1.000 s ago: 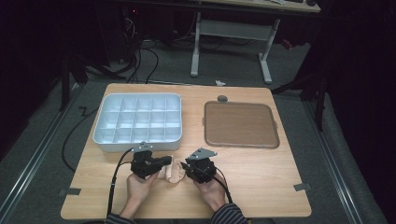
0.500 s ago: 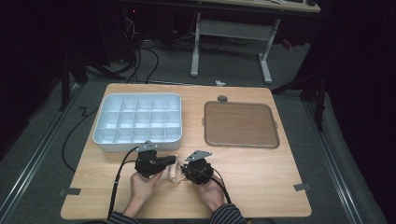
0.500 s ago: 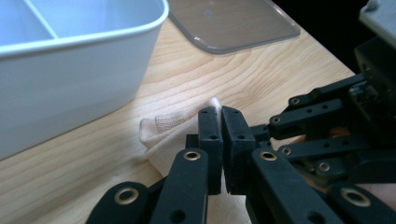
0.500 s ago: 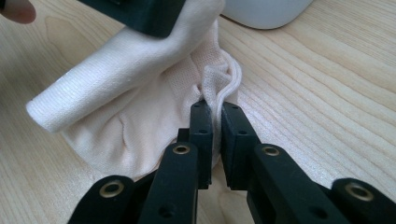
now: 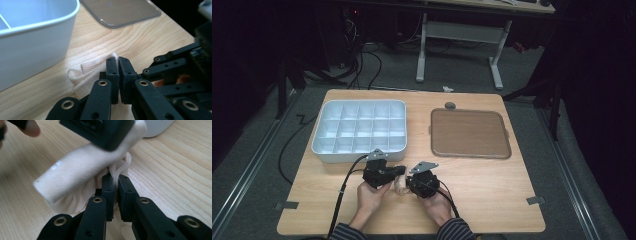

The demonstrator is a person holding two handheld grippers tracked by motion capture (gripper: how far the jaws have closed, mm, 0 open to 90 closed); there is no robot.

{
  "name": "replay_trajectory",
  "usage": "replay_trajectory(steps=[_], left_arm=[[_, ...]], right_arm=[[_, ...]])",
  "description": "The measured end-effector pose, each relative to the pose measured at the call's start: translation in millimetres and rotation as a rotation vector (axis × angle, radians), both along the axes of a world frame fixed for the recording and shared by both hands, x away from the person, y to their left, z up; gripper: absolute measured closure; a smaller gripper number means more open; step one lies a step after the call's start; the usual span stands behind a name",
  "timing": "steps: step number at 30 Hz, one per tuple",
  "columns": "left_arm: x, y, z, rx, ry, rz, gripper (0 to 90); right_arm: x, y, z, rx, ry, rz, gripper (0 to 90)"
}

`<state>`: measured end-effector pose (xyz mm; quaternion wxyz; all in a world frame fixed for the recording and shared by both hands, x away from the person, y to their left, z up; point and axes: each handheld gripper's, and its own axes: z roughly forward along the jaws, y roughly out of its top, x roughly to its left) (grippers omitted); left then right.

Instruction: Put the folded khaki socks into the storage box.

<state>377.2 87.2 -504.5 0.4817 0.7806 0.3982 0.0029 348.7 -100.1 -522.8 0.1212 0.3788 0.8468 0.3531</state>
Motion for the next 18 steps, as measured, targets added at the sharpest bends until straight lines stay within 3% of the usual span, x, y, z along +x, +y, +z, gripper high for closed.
replay_trajectory(steps=[11,18], left_arm=[[1.5,-3.4,-10.0,0.025,0.006,-0.001,87.8],[1.4,-6.0,-14.2,0.044,0.004,-0.003,87.7]], right_arm=[[-5.4,-5.2,1.8,0.012,-0.016,-0.007,80.9],[-20.8,-17.8,18.2,0.048,-0.064,-0.005,78.6]])
